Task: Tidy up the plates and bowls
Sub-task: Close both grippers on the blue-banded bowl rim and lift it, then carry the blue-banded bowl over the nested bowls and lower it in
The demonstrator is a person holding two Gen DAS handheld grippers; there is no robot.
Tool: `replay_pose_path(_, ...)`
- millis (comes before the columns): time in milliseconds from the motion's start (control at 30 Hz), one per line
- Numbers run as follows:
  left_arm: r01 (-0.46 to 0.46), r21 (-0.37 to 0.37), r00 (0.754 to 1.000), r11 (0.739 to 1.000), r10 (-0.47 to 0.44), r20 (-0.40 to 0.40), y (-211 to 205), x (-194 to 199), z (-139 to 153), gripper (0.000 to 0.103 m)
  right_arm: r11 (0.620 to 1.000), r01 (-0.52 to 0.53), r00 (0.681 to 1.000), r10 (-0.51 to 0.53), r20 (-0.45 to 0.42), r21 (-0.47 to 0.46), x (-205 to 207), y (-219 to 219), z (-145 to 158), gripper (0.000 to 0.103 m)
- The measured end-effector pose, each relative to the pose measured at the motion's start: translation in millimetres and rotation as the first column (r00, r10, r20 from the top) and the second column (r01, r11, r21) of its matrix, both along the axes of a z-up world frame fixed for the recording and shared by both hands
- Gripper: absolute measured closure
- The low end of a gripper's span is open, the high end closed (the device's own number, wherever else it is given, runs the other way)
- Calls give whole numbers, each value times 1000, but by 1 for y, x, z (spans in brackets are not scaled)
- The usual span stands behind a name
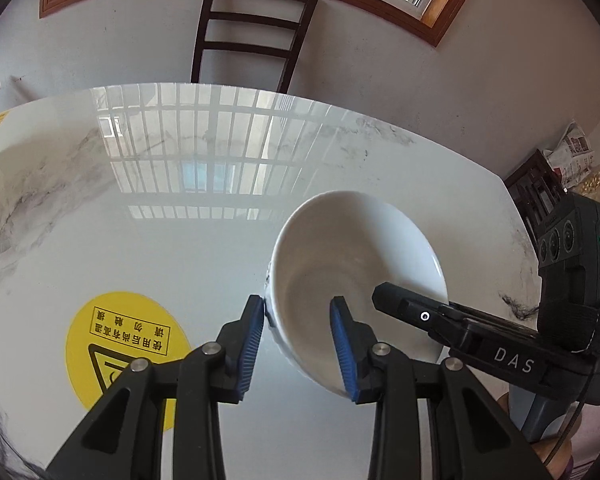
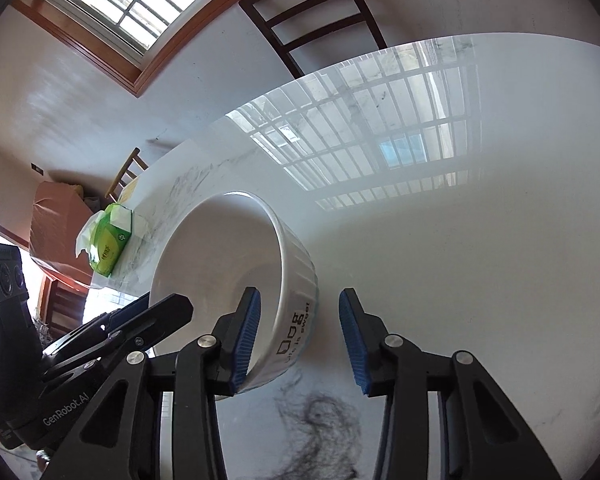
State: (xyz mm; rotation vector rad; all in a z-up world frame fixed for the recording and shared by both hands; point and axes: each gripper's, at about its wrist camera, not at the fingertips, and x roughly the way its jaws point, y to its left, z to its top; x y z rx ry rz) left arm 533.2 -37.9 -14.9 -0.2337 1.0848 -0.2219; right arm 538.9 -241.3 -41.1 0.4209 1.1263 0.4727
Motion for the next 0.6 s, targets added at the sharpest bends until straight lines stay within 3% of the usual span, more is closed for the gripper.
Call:
replay_pose_path(67,-5,28,1000,1000,5,2,-1,2,-4,86,1000,10,1000,-10,1,-19,-1,-1,-1,80)
replay_pose_path(133,-24,13,1000,1000,24,-6,2,0,-5,89,1000,4,1000,-3,-21,18,-2,-3,-3,78)
replay_pose_path(600,-23,74,1000,997,22,18,-10,-84,34,90,997,-25,998,30,-64,70,-61,-14,19,79)
